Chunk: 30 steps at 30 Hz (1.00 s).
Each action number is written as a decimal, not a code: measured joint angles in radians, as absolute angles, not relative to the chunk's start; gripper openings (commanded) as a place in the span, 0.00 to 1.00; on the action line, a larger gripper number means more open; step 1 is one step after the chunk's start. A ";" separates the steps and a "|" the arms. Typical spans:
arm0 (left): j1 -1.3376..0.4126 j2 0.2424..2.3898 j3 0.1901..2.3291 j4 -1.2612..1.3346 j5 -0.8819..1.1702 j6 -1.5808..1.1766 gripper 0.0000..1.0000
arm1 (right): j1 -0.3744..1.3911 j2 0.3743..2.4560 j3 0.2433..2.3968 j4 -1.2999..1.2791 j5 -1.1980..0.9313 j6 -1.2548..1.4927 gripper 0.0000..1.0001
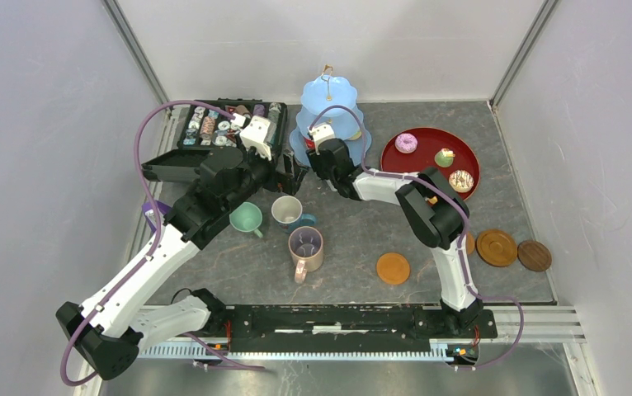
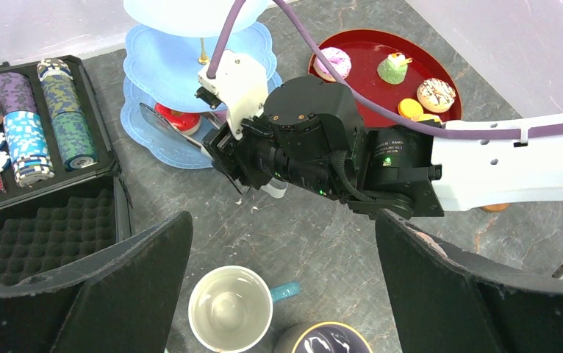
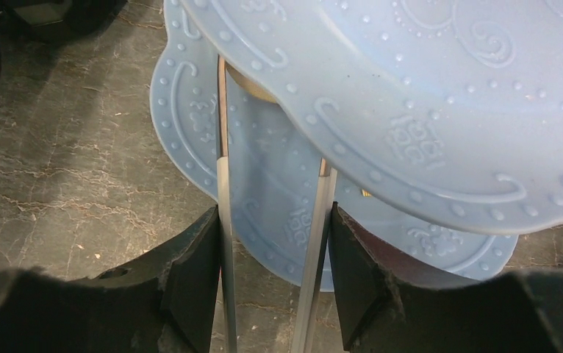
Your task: Serve the afternoon tea
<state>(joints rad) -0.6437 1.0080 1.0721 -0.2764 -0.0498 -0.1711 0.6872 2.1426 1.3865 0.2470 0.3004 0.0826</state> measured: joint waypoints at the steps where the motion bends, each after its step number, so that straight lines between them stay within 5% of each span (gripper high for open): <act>1: -0.644 1.008 1.072 -0.277 -0.050 -0.171 1.00 | 0.688 2.143 1.388 0.247 0.300 0.080 0.56; 30: -0.644 1.021 1.072 -0.277 -0.049 -0.171 1.00 | 0.692 2.143 1.344 0.377 0.318 0.047 0.69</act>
